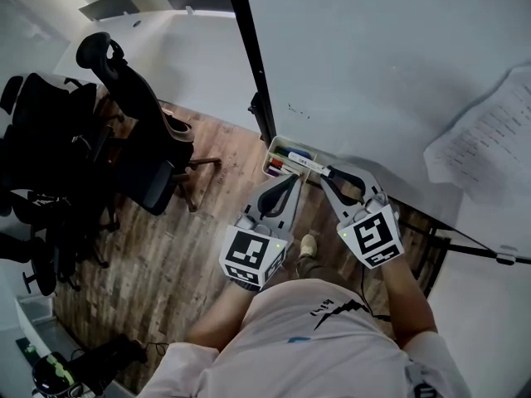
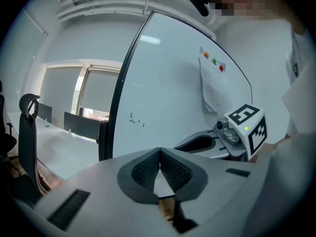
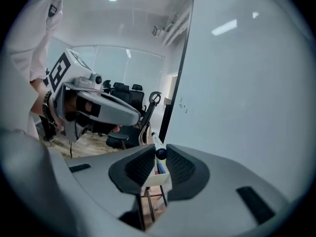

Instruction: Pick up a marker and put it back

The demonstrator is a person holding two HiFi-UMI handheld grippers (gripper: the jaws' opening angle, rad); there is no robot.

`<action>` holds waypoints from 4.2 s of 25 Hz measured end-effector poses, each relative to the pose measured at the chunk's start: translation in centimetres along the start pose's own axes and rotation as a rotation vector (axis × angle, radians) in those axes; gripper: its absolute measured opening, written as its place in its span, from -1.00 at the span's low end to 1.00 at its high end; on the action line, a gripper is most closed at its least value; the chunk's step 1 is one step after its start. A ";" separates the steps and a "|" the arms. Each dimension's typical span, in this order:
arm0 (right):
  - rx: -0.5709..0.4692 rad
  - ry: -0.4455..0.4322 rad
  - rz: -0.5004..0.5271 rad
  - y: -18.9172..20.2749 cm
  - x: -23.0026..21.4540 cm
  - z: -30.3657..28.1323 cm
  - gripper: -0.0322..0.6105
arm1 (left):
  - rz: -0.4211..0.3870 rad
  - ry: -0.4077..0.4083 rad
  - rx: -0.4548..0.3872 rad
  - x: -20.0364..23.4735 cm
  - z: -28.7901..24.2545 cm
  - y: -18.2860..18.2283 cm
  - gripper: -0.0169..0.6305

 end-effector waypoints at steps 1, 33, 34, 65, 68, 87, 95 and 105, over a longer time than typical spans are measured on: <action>-0.012 0.000 -0.014 -0.5 0.0 0.2 -0.66 | -0.003 0.003 -0.008 -0.1 0.2 -0.4 -0.91; -0.067 0.071 -0.031 -4.5 1.5 3.4 -0.66 | -0.017 0.049 -0.075 -1.5 2.7 -3.9 -0.91; -0.065 0.071 -0.032 -4.4 1.5 3.3 -0.66 | -0.017 0.046 -0.075 -1.4 2.7 -3.9 -0.91; 0.138 0.049 -0.022 4.8 0.1 -3.1 -0.66 | 0.024 -0.049 0.000 2.4 0.5 1.9 -0.91; 0.155 0.033 -0.036 5.8 0.0 -3.9 -0.66 | 0.032 -0.056 0.012 2.7 0.2 2.4 -0.91; 0.214 -0.064 -0.082 10.0 0.8 -7.4 -0.65 | 0.054 -0.105 0.045 4.1 -0.1 3.9 -0.91; 0.211 -0.042 -0.105 9.9 0.8 -6.6 -0.65 | 0.048 -0.092 0.043 3.6 0.0 3.8 -0.91; 0.103 0.018 -0.141 5.8 1.3 -3.8 -0.68 | 0.022 -0.044 0.027 1.8 0.7 2.4 -0.91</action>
Point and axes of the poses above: the fingertips, and each gripper's own axes: z backward along the fingers, x to its left, y out of its underside, the point moved 4 cm from there along z, backward along the fingers, and after that the axes turned 7 degrees about -x, right-handed, at the moved point
